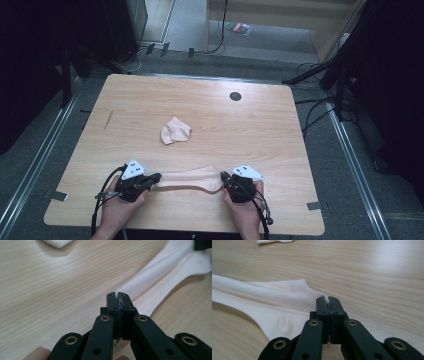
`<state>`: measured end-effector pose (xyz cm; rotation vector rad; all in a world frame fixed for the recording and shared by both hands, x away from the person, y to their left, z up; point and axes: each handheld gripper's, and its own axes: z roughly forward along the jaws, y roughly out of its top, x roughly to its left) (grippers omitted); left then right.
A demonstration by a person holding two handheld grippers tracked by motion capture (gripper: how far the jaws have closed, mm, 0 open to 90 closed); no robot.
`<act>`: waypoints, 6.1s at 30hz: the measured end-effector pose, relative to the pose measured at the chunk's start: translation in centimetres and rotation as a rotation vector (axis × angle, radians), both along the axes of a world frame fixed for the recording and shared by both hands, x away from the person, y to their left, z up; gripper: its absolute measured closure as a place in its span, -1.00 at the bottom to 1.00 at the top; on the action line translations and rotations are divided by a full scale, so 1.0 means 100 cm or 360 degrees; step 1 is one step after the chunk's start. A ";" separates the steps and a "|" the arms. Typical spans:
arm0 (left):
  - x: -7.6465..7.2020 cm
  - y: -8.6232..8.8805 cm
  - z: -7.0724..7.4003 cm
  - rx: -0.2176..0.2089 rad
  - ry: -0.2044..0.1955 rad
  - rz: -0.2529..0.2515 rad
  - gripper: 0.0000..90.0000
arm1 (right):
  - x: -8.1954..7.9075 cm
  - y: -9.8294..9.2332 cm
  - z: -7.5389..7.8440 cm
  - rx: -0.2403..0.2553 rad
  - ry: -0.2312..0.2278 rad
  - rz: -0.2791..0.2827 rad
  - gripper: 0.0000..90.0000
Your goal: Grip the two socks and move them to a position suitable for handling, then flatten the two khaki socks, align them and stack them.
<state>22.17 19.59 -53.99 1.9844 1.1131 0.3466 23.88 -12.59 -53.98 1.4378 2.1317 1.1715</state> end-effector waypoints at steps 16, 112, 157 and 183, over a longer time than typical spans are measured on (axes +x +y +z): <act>0.006 0.018 -0.003 -0.0130 -0.0117 0.0198 -0.46 | 0.010 0.010 0.014 0.0064 -0.0112 0.0061 0.12; 0.030 0.059 -0.012 -0.0071 -0.0107 0.0502 -0.68 | 0.140 0.087 0.056 0.0369 0.0109 -0.0046 0.97; 0.159 -0.029 0.010 0.0067 -0.0092 0.0375 0.28 | 0.158 0.016 -0.001 -0.0028 -0.0037 -0.0069 0.13; 0.169 -0.024 -0.009 0.0030 -0.0001 0.0304 0.94 | 0.148 0.028 -0.009 -0.0229 -0.0108 0.0018 0.67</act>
